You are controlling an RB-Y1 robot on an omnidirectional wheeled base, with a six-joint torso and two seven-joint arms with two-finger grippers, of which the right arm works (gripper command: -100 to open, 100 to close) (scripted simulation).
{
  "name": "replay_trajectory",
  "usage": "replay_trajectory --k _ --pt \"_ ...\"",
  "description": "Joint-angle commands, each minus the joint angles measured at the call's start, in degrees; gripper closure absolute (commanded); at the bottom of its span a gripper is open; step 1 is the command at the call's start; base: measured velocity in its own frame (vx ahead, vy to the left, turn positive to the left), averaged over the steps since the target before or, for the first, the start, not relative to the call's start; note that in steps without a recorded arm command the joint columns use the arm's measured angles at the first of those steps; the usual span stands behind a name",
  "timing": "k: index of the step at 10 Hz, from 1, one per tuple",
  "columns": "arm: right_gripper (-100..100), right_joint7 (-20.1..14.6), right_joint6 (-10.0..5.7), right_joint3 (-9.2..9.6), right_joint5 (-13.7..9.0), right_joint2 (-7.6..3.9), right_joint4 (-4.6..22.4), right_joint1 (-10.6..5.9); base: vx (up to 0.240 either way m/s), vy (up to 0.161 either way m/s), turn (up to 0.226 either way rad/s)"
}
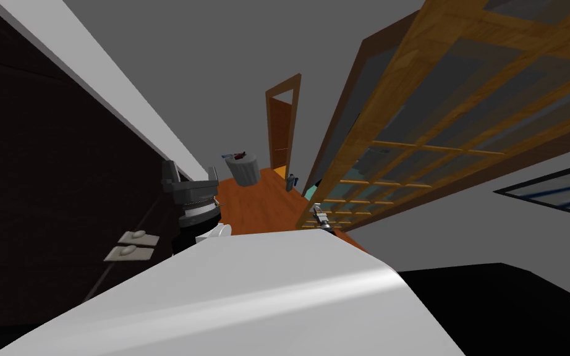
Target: Pull the door open
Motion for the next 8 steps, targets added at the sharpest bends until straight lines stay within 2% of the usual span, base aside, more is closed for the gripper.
replay_trajectory --k 1,4,5,7,8 --pt "100 -1.1 -1.97 0.52 0.6 -0.79 0.7 0.77 -0.208 -0.043 0.095" --pt "100 -2.5 -3.89 1.20 1.5 -1.83 0.9 1.82 -0.170 -0.037 0.079" --pt "100 -2.1 -3.57 1.13 1.3 -1.53 1.4 1.34 -0.075 -0.011 0.017" --pt "100 -3.2 -6.43 1.99 2.4 -2.47 2.1 2.68 -0.137 -0.048 0.097" --pt "100 -3.4 -7.11 2.18 2.6 -2.70 2.2 2.97 -0.191 -0.050 0.067"
